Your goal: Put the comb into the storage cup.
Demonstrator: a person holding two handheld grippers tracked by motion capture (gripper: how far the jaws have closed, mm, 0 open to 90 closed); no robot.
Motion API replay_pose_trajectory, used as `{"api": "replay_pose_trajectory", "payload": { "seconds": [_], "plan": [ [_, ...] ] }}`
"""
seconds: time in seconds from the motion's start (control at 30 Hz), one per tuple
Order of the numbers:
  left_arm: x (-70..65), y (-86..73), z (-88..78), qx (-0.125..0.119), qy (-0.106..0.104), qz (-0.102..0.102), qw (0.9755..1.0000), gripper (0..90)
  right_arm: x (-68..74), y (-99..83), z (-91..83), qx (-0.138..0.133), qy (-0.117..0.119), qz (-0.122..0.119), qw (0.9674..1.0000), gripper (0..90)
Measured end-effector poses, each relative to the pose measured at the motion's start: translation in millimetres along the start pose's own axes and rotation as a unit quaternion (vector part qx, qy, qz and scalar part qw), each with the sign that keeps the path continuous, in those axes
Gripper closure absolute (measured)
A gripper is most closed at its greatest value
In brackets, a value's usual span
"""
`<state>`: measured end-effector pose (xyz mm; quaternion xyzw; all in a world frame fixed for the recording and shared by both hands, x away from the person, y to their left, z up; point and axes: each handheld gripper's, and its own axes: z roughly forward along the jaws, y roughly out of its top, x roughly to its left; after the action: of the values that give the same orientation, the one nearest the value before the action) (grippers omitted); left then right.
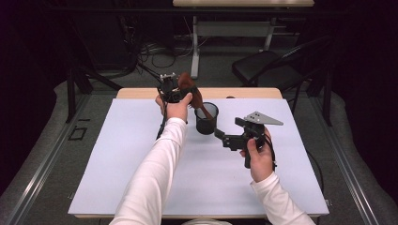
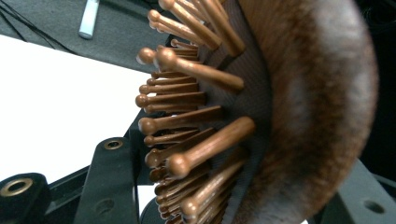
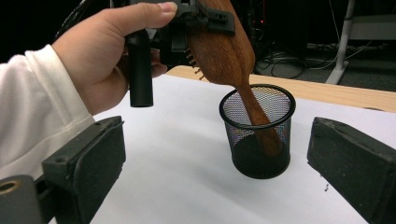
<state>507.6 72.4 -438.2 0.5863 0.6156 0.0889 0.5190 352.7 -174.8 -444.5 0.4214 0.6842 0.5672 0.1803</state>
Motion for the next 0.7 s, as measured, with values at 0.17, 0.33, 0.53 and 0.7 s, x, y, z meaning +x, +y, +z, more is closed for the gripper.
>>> {"api": "replay_pose_trajectory", "payload": {
  "seconds": [0.17,0.33,0.53,0.7],
  "plan": [
    [0.7,-2.4,1.7,-0.003,-0.002,-0.002,1.0000,47.8,1.6,0.0,0.5,0.000,0.000,-0.001,1.0000,4.4],
    [3.5,-5.0,4.2,-0.001,0.000,-0.004,1.0000,47.8,1.4,0.0,0.5,0.001,0.001,-0.001,1.0000,4.4],
    [5.7,-8.6,8.2,0.000,0.001,-0.005,1.0000,47.8,-2.1,0.4,-1.1,-0.001,-0.002,0.002,1.0000,4.9],
    [5.7,-11.5,10.8,0.001,0.002,0.002,1.0000,47.8,-1.2,1.0,-1.4,-0.003,-0.001,0.003,1.0000,5.4]
  ]
}}
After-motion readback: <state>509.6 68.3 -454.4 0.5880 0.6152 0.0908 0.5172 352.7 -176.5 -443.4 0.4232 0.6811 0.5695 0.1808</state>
